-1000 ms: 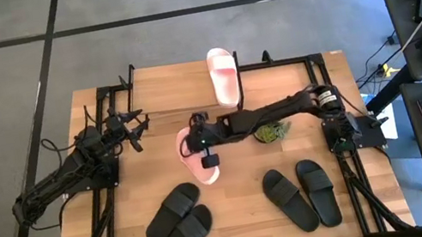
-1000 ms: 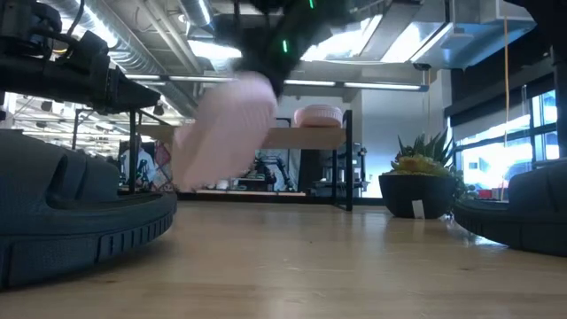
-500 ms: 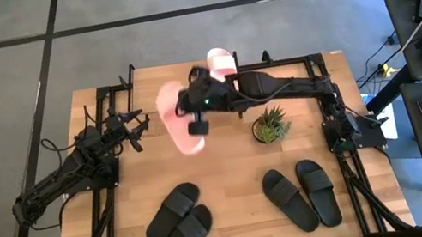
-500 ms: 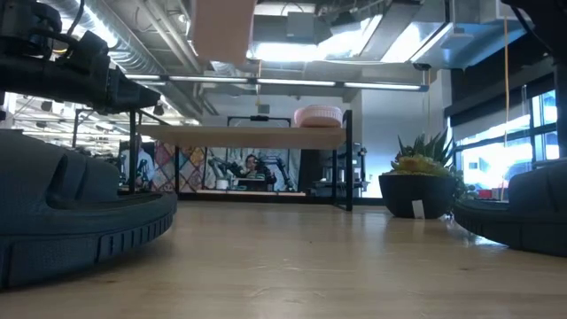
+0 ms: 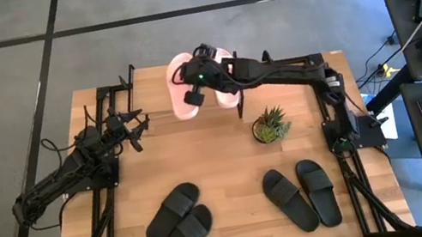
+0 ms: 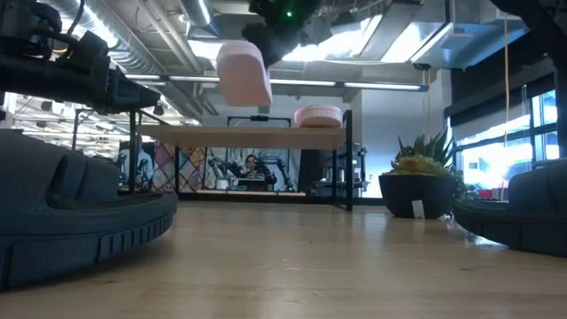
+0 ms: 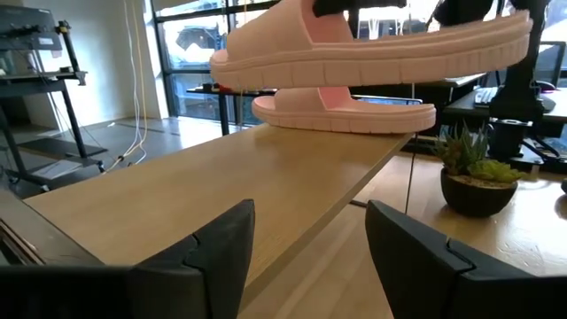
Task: Pick and place slides into the shelf
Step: Put the pink slide on the shelf
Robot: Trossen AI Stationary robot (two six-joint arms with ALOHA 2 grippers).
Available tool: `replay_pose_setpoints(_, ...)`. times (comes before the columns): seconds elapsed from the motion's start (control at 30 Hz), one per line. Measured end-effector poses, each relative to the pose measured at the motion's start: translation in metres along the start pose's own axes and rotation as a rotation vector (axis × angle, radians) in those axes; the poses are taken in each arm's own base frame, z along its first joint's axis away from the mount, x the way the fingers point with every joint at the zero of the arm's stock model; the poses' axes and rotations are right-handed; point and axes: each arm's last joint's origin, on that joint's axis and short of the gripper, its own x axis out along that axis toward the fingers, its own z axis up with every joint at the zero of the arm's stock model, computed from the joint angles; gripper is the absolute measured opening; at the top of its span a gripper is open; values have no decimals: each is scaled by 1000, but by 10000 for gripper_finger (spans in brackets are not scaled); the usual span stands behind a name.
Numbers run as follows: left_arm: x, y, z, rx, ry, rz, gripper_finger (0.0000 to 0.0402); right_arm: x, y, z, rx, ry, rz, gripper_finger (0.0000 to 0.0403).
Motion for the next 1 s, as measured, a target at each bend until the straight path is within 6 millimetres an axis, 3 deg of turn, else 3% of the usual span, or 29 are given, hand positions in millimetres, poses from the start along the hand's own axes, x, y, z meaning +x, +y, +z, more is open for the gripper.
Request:
replay_pose_setpoints(0.4, 0, 0, 0, 71, 0, 2, 208, -12, -28, -44, 37, -110, -6, 12)
replay_pose_setpoints(0.5, 0, 0, 0, 77, 0, 4, 208, -10, -28, -46, 21, -165, -26, 12)
replay_pose_setpoints(0.7, 0, 0, 0, 76, 0, 5, 208, 3, -17, -65, -49, -108, -10, 12)
replay_pose_setpoints(1.0, 0, 0, 0, 69, 0, 4, 208, 11, -21, -75, -42, -110, -44, 12)
